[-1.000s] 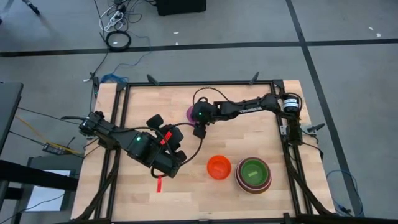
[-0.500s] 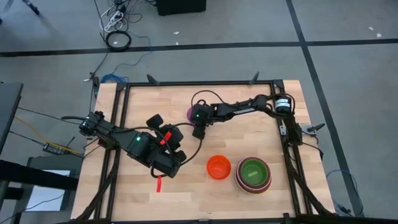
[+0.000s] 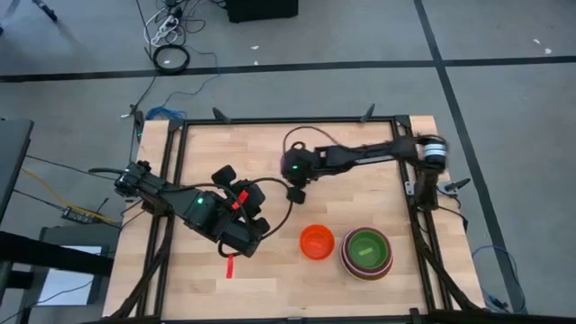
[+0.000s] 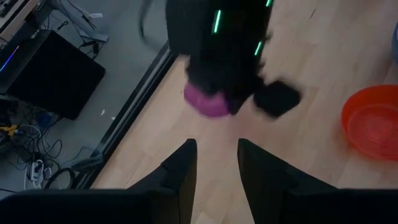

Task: Nest bowls inside each other
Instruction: Stack the violet bowl on top of the light green bowl

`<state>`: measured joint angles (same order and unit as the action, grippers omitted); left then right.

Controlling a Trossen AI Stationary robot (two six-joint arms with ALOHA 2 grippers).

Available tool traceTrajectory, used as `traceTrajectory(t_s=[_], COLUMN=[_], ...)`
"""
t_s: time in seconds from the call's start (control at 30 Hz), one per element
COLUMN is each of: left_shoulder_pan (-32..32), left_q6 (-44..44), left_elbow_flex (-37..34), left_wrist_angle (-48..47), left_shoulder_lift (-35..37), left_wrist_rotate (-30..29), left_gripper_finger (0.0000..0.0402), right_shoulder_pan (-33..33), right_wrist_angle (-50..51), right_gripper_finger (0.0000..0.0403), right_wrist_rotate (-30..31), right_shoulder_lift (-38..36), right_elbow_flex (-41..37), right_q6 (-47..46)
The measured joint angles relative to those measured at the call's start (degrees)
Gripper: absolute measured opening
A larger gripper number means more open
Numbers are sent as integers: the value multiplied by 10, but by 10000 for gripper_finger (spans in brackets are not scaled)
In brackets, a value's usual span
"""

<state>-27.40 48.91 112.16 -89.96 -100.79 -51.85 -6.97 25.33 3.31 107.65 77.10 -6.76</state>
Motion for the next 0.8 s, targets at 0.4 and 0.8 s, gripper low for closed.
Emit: traceTrajectory(t_s=[0.4, 0.8], left_shoulder_pan=[-9, -15], left_q6=[16, 40], left_elbow_flex=[0, 0], left_wrist_angle=[0, 5], left_shoulder_lift=[0, -1], left_wrist_rotate=[1, 2], left_gripper_finger=[124, 124], right_shoulder_pan=[226, 481], right_wrist_angle=[252, 350], right_gripper_finger=[0, 0], right_wrist_rotate=[21, 90], right_shoulder_lift=[-274, -290], right_elbow_flex=[1, -5], right_q6=[-172, -474])
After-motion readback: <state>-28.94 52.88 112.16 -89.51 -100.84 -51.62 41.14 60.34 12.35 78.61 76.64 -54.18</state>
